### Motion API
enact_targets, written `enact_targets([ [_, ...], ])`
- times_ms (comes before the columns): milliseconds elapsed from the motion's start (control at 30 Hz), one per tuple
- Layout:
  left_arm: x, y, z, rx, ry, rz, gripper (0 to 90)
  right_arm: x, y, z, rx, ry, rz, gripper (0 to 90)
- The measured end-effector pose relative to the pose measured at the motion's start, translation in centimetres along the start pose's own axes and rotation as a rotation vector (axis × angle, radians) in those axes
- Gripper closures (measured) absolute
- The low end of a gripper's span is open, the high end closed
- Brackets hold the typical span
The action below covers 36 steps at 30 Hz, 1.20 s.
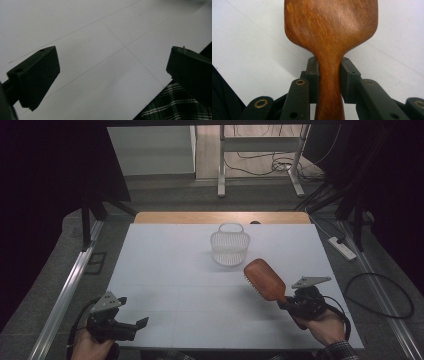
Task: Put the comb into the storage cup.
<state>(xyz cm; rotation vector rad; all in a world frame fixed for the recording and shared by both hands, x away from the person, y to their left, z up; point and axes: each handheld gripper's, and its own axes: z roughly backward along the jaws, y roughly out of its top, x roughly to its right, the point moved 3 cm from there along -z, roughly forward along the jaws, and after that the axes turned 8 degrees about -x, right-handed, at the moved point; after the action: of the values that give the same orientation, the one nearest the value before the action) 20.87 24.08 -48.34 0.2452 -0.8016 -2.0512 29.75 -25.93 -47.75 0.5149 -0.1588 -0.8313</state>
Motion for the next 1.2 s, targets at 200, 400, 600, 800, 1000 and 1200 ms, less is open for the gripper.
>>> enact_targets([
  [200,0.5,0.9,-0.6,0.018,-0.022,-0.027,0.0,-0.6,0.8,0.5,0.054,0.002,0.016,71.5],
  [400,0.8,1.8,-1.0,0.053,-0.041,-0.004,0.0,-1.1,1.4,1.0,0.111,-0.009,0.038,71.6],
  [600,1.3,3.0,-1.4,0.078,-0.070,0.009,0.0,-1.5,1.9,1.3,0.152,0.000,0.052,71.5],
  [800,1.8,4.3,-1.9,0.084,-0.084,0.000,0.0,-2.2,2.6,1.3,0.179,-0.008,0.081,71.5],
  [1000,2.2,6.0,-2.2,0.117,-0.124,0.010,0.0,-2.8,3.1,1.3,0.208,0.005,0.098,71.5],
  [1200,2.5,7.5,-2.7,0.138,-0.166,0.015,0.0,-3.2,3.5,1.3,0.230,0.025,0.107,71.5],
])
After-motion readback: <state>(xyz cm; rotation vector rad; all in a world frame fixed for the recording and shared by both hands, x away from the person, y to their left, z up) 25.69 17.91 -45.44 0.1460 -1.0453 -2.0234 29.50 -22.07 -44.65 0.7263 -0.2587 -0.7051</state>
